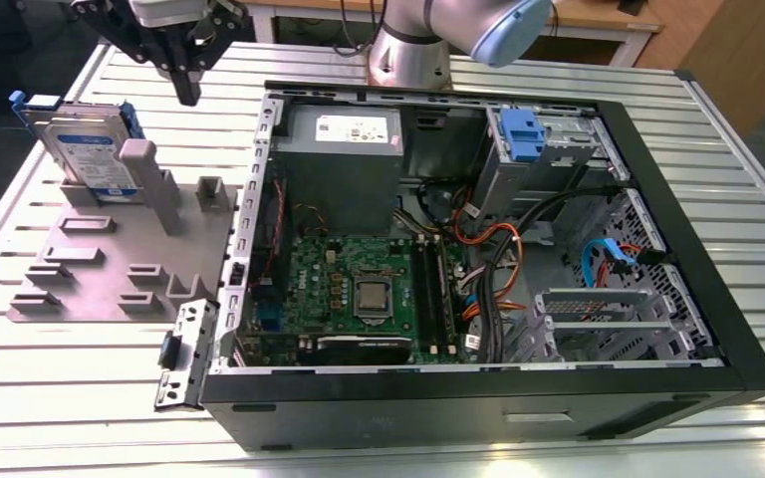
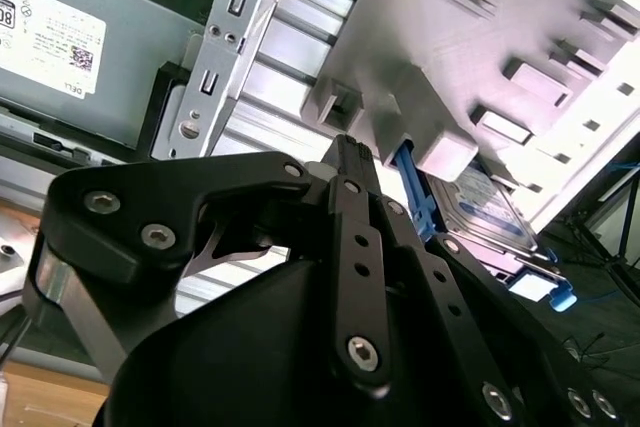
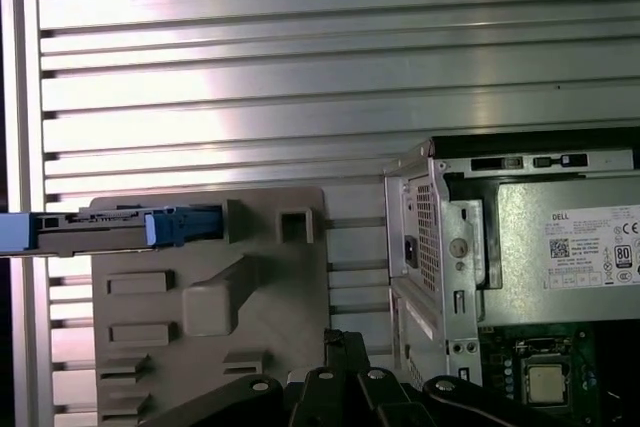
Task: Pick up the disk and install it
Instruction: 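Reach for the disk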
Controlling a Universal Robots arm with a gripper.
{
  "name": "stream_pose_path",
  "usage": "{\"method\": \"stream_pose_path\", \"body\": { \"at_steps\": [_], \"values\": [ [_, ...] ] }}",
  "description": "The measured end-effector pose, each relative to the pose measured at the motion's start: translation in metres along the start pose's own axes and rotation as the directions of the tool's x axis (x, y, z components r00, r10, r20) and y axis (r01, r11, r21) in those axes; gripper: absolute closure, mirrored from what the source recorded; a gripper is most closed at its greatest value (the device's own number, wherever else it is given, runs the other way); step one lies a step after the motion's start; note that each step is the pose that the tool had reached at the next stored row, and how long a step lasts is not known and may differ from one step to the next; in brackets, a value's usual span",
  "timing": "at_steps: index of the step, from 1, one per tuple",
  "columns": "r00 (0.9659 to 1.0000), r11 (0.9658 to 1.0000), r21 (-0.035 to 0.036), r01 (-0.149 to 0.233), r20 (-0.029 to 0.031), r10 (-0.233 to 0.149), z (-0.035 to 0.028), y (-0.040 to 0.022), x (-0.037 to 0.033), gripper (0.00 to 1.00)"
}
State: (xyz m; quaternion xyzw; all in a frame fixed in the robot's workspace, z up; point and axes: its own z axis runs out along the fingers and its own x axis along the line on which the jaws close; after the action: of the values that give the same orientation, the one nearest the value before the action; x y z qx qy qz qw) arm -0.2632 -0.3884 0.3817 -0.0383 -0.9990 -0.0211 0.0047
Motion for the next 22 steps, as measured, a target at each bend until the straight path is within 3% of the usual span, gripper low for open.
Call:
{"method": "stream_pose_path", "body": {
  "at_steps": [8,13,19,22],
  "values": [
    [1.0,1.0,0.0,0.0,0.0,0.0,0.0001,-0.0007,0.0102,0.89],
    [1.0,1.0,0.0,0.0,0.0,0.0,0.0008,0.0044,0.0149,0.89],
    [1.0,1.0,0.0,0.0,0.0,0.0,0.0015,0.0047,0.0267,0.89],
    [1.0,1.0,0.0,0.0,0.0,0.0,0.0015,0.0047,0.0271,0.89]
  ]
}}
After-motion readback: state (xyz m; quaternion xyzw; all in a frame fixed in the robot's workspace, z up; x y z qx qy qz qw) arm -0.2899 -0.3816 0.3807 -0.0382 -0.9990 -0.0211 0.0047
